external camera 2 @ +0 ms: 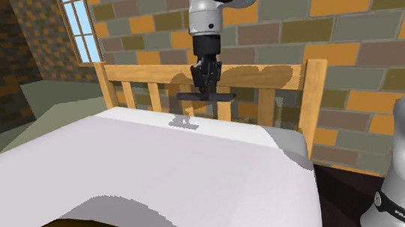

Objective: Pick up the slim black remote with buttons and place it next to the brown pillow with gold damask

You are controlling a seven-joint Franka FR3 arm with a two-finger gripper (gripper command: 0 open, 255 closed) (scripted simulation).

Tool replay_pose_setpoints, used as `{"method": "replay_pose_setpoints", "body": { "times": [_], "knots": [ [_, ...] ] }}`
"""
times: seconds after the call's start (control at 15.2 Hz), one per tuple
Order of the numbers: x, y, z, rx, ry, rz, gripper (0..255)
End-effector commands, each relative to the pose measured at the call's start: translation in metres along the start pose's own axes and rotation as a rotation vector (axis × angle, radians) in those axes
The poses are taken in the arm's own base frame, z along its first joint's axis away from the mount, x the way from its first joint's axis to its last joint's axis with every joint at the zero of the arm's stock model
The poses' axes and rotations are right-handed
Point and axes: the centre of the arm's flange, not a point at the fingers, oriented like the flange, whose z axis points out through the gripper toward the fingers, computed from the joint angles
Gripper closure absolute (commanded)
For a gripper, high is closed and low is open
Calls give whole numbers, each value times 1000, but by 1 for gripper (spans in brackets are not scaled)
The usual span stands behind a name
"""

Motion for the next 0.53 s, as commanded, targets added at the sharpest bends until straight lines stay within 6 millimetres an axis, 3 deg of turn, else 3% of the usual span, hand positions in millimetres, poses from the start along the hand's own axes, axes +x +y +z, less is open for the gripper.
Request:
{"method": "replay_pose_setpoints", "body": {
  "times": [0.0, 0.46],
  "knots": [
    [-18, -19, 3, -1, 0, 1, 255],
    [-82, -86, 9, -1, 0, 1, 255]
  ]
}}
